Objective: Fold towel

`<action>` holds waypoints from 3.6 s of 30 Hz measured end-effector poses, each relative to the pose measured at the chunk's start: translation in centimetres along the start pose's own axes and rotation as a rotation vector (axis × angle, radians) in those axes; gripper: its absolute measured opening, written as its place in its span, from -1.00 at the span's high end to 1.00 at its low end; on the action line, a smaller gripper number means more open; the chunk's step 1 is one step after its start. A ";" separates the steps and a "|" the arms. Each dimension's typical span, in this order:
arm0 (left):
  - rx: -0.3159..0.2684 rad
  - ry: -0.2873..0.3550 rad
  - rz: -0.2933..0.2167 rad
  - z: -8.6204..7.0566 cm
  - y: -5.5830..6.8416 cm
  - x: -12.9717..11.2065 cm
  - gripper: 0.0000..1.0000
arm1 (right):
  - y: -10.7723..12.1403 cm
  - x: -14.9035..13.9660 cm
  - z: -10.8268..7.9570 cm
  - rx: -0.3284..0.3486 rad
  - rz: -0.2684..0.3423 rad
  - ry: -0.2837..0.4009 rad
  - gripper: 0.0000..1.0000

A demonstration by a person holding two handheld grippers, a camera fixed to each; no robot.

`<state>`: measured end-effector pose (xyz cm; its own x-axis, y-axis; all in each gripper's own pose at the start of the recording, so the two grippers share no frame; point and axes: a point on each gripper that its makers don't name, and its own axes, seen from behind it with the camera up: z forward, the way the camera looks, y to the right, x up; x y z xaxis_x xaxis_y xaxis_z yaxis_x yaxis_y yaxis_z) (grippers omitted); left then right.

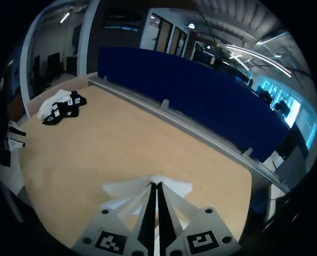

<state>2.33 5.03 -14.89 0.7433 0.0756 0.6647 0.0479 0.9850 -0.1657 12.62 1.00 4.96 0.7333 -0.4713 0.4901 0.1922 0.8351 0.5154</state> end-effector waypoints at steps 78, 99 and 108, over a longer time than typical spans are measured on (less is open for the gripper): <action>-0.005 -0.022 0.088 0.1 3.2 0.1 -0.65 | 6.7 -32.0 -3.0 -0.267 0.481 -0.397 0.95; -0.009 -0.020 0.097 -0.1 3.1 0.3 -0.66 | 6.7 -32.5 -2.8 -0.302 0.507 -0.412 0.90; -0.012 -0.017 0.103 -0.5 3.0 0.3 -0.66 | 6.7 -32.1 -3.6 -0.319 0.517 -0.390 0.33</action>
<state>2.99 7.98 -15.58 0.7331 0.1792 0.6561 -0.0202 0.9700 -0.2423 -7.32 22.70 -9.86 0.5070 -0.0101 0.8619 0.1084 0.9927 -0.0521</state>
